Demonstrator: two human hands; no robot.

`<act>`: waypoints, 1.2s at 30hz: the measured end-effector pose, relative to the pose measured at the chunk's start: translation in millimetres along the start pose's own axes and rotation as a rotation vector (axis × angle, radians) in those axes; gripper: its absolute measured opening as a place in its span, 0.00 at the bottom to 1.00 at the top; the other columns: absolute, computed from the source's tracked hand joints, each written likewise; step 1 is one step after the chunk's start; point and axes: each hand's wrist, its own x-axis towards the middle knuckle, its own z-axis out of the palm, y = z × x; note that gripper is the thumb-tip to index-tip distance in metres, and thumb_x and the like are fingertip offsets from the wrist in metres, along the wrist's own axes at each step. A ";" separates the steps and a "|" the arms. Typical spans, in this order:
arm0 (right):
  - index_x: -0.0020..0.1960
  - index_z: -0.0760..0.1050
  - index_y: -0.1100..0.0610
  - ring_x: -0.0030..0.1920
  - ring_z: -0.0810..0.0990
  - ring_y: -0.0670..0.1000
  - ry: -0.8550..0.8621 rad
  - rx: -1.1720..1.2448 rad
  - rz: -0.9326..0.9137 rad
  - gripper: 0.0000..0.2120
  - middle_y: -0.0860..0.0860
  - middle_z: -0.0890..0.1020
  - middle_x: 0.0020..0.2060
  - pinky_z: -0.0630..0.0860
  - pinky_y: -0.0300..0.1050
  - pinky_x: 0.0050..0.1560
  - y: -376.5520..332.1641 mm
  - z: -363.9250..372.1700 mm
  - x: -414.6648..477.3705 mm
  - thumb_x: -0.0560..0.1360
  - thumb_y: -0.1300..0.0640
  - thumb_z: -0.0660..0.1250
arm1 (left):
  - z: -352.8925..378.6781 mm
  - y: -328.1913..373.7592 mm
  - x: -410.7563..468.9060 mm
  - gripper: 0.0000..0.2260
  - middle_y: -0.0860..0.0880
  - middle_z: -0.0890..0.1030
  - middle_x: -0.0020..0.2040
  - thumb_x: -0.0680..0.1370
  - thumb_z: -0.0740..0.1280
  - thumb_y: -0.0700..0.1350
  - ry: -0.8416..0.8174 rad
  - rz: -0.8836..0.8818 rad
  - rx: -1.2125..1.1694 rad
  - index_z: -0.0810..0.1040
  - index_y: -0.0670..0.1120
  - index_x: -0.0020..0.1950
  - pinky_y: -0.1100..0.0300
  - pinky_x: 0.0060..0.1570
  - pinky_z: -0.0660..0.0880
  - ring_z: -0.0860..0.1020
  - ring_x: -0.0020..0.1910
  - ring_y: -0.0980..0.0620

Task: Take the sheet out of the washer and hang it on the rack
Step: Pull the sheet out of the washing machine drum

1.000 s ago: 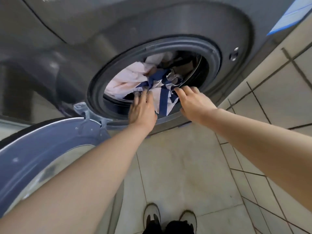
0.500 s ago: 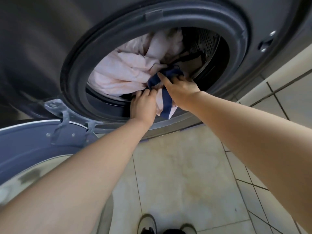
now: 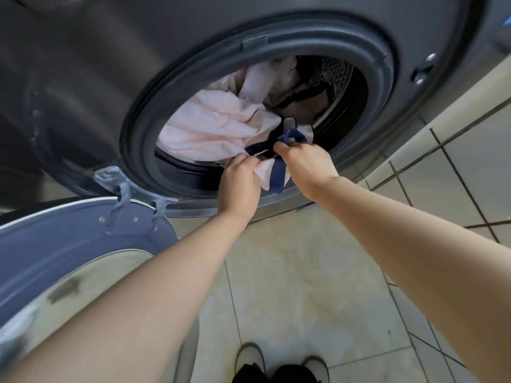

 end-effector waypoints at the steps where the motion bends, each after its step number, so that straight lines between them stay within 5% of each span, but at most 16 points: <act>1: 0.65 0.68 0.58 0.53 0.78 0.62 -0.005 0.017 0.002 0.18 0.58 0.79 0.55 0.66 0.49 0.39 -0.5 -4.3 -9.7 0.75 0.64 0.60 | -3.1 5.5 -9.2 0.09 0.39 0.78 0.50 0.74 0.60 0.32 0.008 -0.036 -0.070 0.79 0.36 0.50 0.49 0.49 0.70 0.74 0.51 0.41; 8: 0.63 0.69 0.54 0.57 0.74 0.57 -0.071 0.095 -0.001 0.13 0.52 0.78 0.54 0.70 0.47 0.38 -10.3 -31.1 -101.6 0.79 0.57 0.56 | -35.6 30.4 -64.2 0.02 0.41 0.74 0.49 0.79 0.61 0.38 0.240 -0.372 -0.339 0.68 0.41 0.49 0.59 0.46 0.65 0.72 0.47 0.43; 12: 0.60 0.71 0.53 0.53 0.74 0.55 -0.087 0.131 0.013 0.10 0.51 0.77 0.50 0.71 0.48 0.40 -22.0 -43.0 -143.7 0.80 0.55 0.56 | -38.7 29.1 -82.6 0.20 0.37 0.70 0.62 0.78 0.66 0.50 0.179 -0.792 -0.207 0.69 0.36 0.61 0.52 0.59 0.63 0.67 0.64 0.39; 15: 0.56 0.74 0.55 0.51 0.75 0.56 -0.098 0.179 -0.016 0.10 0.52 0.79 0.46 0.70 0.48 0.39 -32.7 -51.8 -168.4 0.80 0.55 0.56 | -41.0 38.3 -90.6 0.34 0.38 0.66 0.69 0.75 0.65 0.63 0.034 -1.120 -0.512 0.62 0.41 0.70 0.45 0.65 0.69 0.67 0.67 0.39; 18: 0.50 0.77 0.57 0.46 0.78 0.57 -0.064 0.227 -0.058 0.09 0.53 0.81 0.41 0.72 0.49 0.36 -44.9 -61.2 -187.7 0.78 0.56 0.58 | -46.8 53.2 -95.4 0.37 0.44 0.77 0.61 0.70 0.68 0.67 -0.087 -1.355 -0.978 0.63 0.47 0.70 0.43 0.59 0.76 0.79 0.57 0.41; 20: 0.44 0.78 0.57 0.40 0.78 0.56 0.009 0.251 -0.071 0.10 0.53 0.81 0.36 0.73 0.48 0.32 -52.3 -65.6 -199.0 0.77 0.56 0.59 | -48.5 57.4 -97.3 0.31 0.45 0.81 0.59 0.71 0.70 0.63 -0.217 -1.296 -1.113 0.71 0.47 0.67 0.48 0.56 0.78 0.82 0.53 0.44; 22: 0.42 0.78 0.58 0.37 0.78 0.56 0.050 0.288 -0.084 0.14 0.52 0.80 0.33 0.73 0.47 0.28 -58.0 -67.6 -210.2 0.77 0.55 0.56 | -48.2 64.2 -102.2 0.23 0.44 0.83 0.53 0.73 0.72 0.57 -0.248 -1.252 -1.115 0.74 0.45 0.61 0.55 0.40 0.81 0.84 0.43 0.47; 25: 0.51 0.77 0.58 0.45 0.77 0.56 -0.097 0.304 -0.102 0.14 0.52 0.81 0.42 0.75 0.51 0.33 -61.2 -66.3 -224.1 0.79 0.55 0.54 | -46.6 74.2 -115.1 0.16 0.44 0.79 0.45 0.74 0.71 0.39 -0.125 -1.222 -1.029 0.65 0.44 0.54 0.62 0.23 0.75 0.80 0.27 0.54; 29: 0.67 0.68 0.53 0.56 0.71 0.55 -0.229 0.578 -0.031 0.24 0.50 0.76 0.55 0.75 0.51 0.47 -57.7 -70.9 -242.5 0.73 0.67 0.59 | -50.0 69.0 -127.7 0.23 0.44 0.76 0.57 0.73 0.70 0.37 -0.168 -1.026 -0.756 0.62 0.47 0.63 0.51 0.48 0.79 0.80 0.46 0.47; 32: 0.65 0.62 0.46 0.47 0.72 0.52 -0.097 0.791 0.137 0.30 0.45 0.74 0.49 0.74 0.48 0.37 -61.1 -92.0 -247.2 0.67 0.68 0.55 | -60.4 69.0 -134.8 0.23 0.51 0.74 0.57 0.75 0.69 0.39 -0.146 -0.842 -0.597 0.64 0.50 0.66 0.61 0.44 0.72 0.76 0.46 0.51; 36: 0.60 0.66 0.49 0.45 0.73 0.50 0.109 0.789 0.304 0.17 0.47 0.75 0.45 0.74 0.48 0.41 -61.3 -115.5 -230.1 0.75 0.64 0.57 | -72.8 74.0 -149.4 0.20 0.51 0.74 0.58 0.77 0.64 0.37 -0.180 -0.660 -0.512 0.67 0.48 0.67 0.58 0.49 0.71 0.75 0.55 0.48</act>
